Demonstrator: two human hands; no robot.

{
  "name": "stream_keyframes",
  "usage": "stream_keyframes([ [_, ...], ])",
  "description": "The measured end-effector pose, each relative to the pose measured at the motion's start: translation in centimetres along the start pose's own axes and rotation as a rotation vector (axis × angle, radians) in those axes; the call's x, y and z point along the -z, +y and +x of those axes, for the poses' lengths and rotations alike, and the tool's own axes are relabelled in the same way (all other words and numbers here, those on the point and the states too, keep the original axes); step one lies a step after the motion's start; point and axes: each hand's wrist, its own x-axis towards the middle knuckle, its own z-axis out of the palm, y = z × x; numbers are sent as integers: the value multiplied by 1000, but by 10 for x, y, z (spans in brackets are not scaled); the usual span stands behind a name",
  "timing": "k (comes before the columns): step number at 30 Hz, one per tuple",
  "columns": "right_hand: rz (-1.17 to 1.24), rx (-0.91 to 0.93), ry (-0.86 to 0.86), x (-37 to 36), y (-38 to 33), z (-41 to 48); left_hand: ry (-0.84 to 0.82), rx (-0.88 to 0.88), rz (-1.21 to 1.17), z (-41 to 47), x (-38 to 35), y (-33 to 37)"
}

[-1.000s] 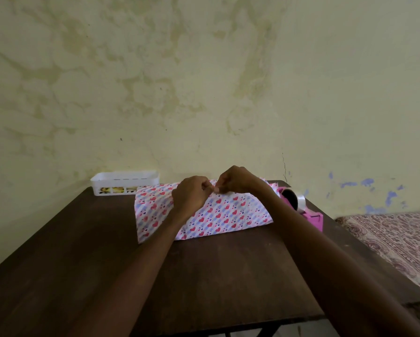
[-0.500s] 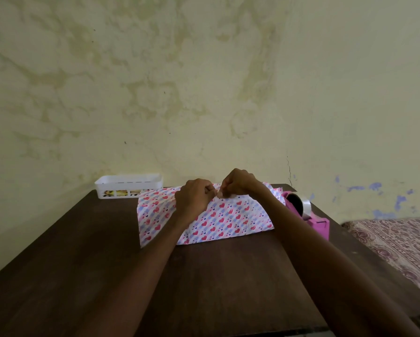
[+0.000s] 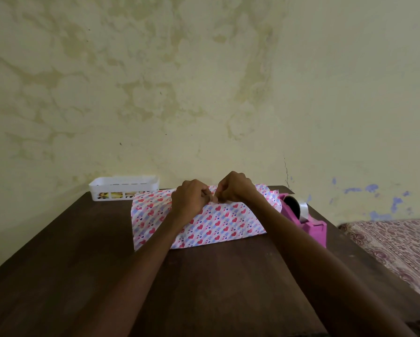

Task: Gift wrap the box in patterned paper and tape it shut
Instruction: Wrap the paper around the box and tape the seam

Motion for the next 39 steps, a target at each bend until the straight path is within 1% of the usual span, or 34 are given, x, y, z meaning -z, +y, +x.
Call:
stream_keyframes([
  [5,46,-18,12,2,1,0,1,26,8,0,-2,1],
  [12,58,-135,0,2,-1,7,10,99,-23,5,-4,1],
  [16,85,-213,45,-2,-4,8,16,132,-57,9,-6,0],
  [18,95,-224,46,-4,-4,7,-9,145,-72,11,-6,-2],
  [20,101,-223,56,-3,-4,6,-70,142,-93,13,-5,-2],
  [23,107,-185,63,-4,-3,3,-147,148,-59,17,-4,-3],
  [30,113,-18,122,1,-1,-9,-87,202,10,25,-6,4],
  [33,65,64,227,7,5,-24,23,86,61,23,-9,10],
  [35,16,89,239,11,14,-35,88,-12,39,22,-11,13],
  [36,-12,103,227,13,19,-40,69,-59,44,23,-11,14],
  [37,-53,119,214,14,25,-46,2,-97,87,25,-11,16],
  [39,-162,164,215,16,34,-57,-217,-92,240,29,-14,19],
])
